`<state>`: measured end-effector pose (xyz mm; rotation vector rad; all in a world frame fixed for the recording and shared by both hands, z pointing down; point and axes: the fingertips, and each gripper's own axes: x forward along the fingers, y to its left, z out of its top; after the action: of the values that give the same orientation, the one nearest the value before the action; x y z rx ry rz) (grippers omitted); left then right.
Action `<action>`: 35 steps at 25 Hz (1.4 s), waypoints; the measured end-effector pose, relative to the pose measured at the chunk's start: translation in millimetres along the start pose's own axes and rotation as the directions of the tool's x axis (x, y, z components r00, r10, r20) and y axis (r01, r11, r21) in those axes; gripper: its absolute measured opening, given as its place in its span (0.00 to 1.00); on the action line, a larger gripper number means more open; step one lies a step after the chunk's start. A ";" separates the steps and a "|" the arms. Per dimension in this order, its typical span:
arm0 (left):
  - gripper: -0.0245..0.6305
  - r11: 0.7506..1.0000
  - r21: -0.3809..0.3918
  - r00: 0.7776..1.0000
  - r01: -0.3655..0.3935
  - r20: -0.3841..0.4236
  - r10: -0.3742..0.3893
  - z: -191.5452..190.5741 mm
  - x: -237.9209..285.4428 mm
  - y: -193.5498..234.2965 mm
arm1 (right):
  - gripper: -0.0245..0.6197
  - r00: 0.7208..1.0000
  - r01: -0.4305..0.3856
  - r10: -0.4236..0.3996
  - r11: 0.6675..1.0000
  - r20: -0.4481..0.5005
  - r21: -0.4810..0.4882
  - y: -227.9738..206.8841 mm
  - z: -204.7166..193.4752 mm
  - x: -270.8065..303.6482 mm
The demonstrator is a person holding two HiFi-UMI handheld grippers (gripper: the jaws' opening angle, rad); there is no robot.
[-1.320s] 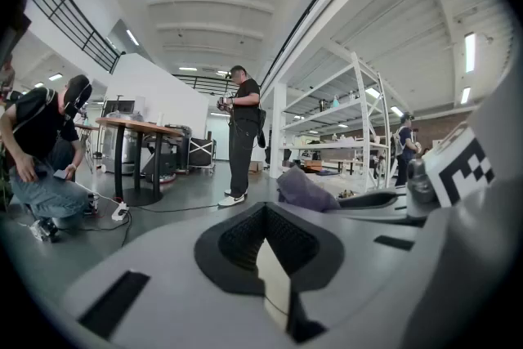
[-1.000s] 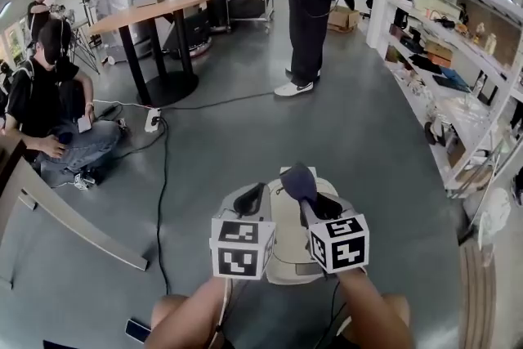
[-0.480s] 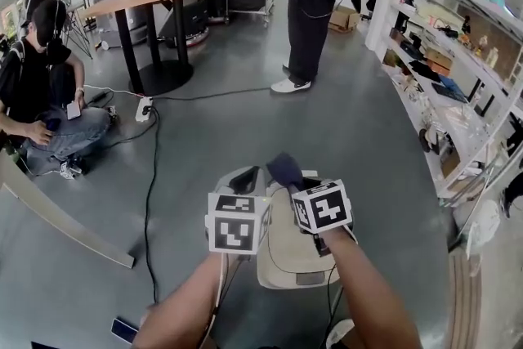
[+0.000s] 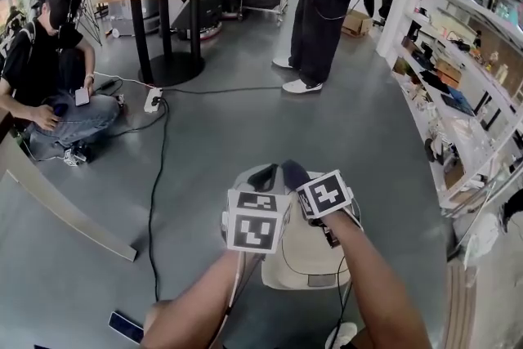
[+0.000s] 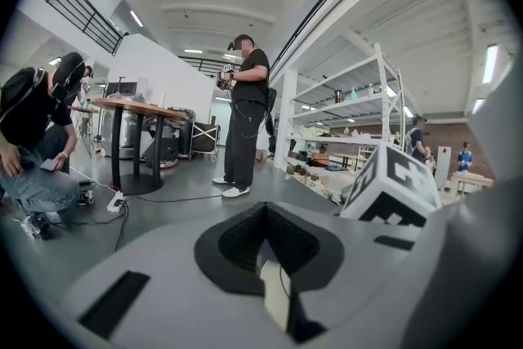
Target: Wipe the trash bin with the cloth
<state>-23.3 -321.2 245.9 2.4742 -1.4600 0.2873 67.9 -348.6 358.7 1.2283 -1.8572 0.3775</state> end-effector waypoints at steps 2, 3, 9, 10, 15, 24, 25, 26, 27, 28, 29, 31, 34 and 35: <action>0.04 1.000 0.004 1.000 0.004 0.005 -0.004 -0.2 -0.3 -2.8 | 0.18 1.000 -0.014 0.014 1.000 -0.014 0.004 -1.6 -0.5 1.9; 0.04 1.000 0.015 1.000 -0.006 0.011 0.006 1.3 -0.9 -2.7 | 0.18 1.000 -0.017 0.017 1.000 -0.018 0.005 -3.1 -0.5 2.4; 0.04 0.999 0.041 0.999 -0.023 0.027 0.022 5.2 -4.4 -1.4 | 0.18 0.999 -0.003 0.003 1.000 -0.042 0.006 -13.9 -2.8 5.1; 0.04 0.999 0.041 0.999 -0.024 0.027 0.023 5.0 -4.7 0.1 | 0.18 0.999 0.000 0.000 1.000 -0.046 0.008 -15.9 -3.6 5.4; 0.04 1.000 0.007 1.000 -0.010 0.008 0.010 1.0 -5.3 -1.3 | 0.18 0.998 0.030 -0.028 0.999 -0.058 0.028 -34.0 -11.2 5.0; 0.04 1.000 0.027 1.000 0.014 0.005 -0.014 -1.9 -3.5 -12.5 | 0.18 0.994 0.085 -0.082 0.995 -0.070 0.051 -64.0 -27.8 2.8; 0.04 0.999 0.032 1.000 0.014 0.004 -0.014 -1.9 -2.9 -13.2 | 0.18 0.994 0.088 -0.084 0.994 -0.068 0.057 -67.8 -28.8 2.3; 0.04 0.999 0.037 1.000 0.015 0.003 -0.015 -2.0 -2.1 -14.3 | 0.18 0.994 0.089 -0.085 0.994 -0.067 0.066 -71.5 -29.9 1.9; 0.04 0.999 0.043 1.000 0.017 0.000 -0.017 -2.5 -1.4 -15.8 | 0.18 0.994 0.089 -0.084 0.993 -0.067 0.076 -74.7 -31.1 1.8; 0.04 0.999 0.048 1.000 0.019 -0.004 -0.019 -3.4 -0.9 -17.1 | 0.18 0.995 0.085 -0.080 0.992 -0.066 0.089 -77.3 -32.7 2.0; 0.04 0.998 0.051 1.000 0.021 -0.009 -0.021 -4.7 -0.7 -17.8 | 0.18 0.995 0.079 -0.073 0.991 -0.066 0.104 -79.3 -34.4 2.3; 0.04 0.999 0.042 1.000 0.020 -0.011 -0.020 -6.5 -1.4 -16.6 | 0.18 0.996 0.071 -0.063 0.989 -0.069 0.127 -83.8 -38.4 2.0; 0.04 1.000 0.024 1.000 -0.001 0.006 0.000 -4.1 -5.3 -9.6 | 0.18 0.996 0.067 -0.058 0.987 -0.070 0.148 -90.9 -42.0 0.8; 0.04 1.000 0.027 1.000 -0.011 0.009 0.010 -4.0 -6.3 -7.1 | 0.18 0.996 0.064 -0.054 0.986 -0.064 0.156 -91.8 -42.2 0.2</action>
<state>-20.2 -311.5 247.0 2.4932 -1.4830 0.3003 167.4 -364.7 365.8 1.3601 -1.7626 0.5316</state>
